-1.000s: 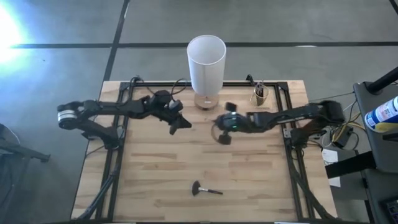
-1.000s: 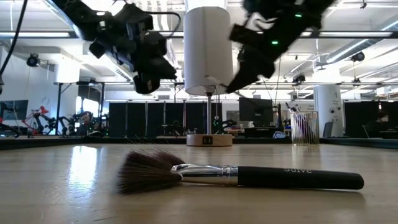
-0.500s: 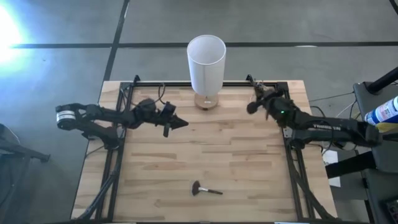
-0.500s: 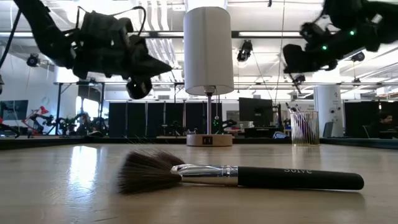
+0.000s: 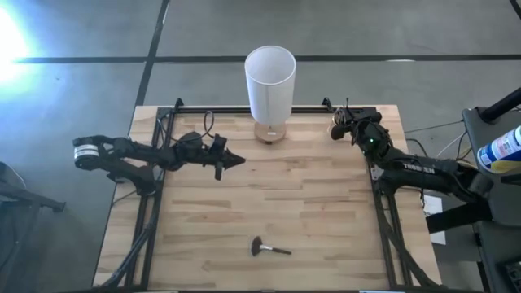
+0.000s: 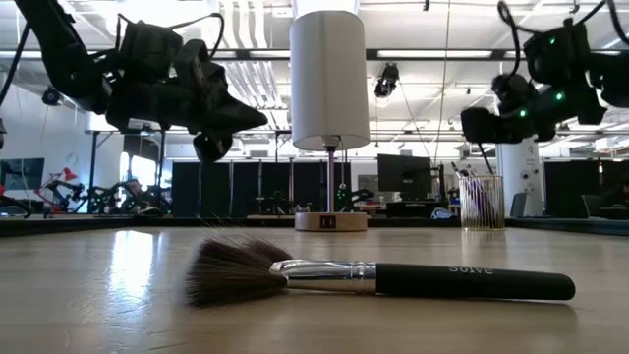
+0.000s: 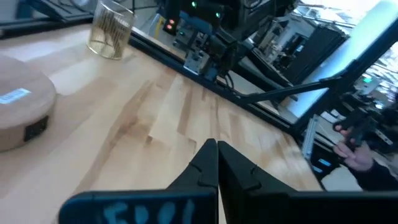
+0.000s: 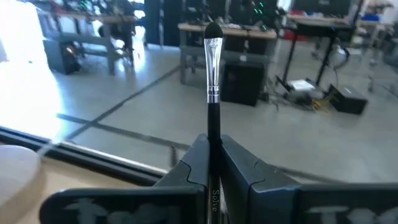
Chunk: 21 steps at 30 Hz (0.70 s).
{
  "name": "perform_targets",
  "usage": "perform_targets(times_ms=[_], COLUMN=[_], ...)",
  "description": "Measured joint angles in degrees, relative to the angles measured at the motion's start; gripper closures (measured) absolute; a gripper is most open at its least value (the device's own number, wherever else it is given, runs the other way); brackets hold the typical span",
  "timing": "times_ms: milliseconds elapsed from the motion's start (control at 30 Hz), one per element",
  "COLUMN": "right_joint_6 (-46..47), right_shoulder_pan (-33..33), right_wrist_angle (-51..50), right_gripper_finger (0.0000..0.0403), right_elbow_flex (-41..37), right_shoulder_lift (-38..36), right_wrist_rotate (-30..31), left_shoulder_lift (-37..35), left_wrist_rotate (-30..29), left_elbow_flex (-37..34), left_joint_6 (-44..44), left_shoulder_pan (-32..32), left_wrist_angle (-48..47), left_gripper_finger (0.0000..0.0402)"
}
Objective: Pick & Place Makeup Brushes
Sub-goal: Put the eyeshadow brush into the makeup brush holder
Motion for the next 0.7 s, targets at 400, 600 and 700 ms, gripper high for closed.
perform_targets(times_ms=[400, 600, 700], right_joint_6=[0.21, 2.14, 3.94], right_shoulder_pan=[-1.16, -1.12, -1.12], right_wrist_angle=[7.43, 6.65, 4.45], right_gripper_finger=[0.0385, 0.0358, 0.0339], right_elbow_flex=[0.45, 1.84, 2.28], right_shoulder_lift=[10.2, 13.61, 13.71], right_wrist_rotate=[0.76, 0.76, 0.78], left_shoulder_lift=[0.02, 0.02, 0.02], left_wrist_rotate=[-6.37, -6.93, -7.73], left_elbow_flex=[-0.28, -0.99, -3.2], left_joint_6=[4.04, 4.86, 5.05], left_shoulder_pan=[-0.63, -0.88, -1.34], left_wrist_angle=[0.54, 1.76, 5.62], left_gripper_finger=[0.0401, 0.0401, 0.0401])
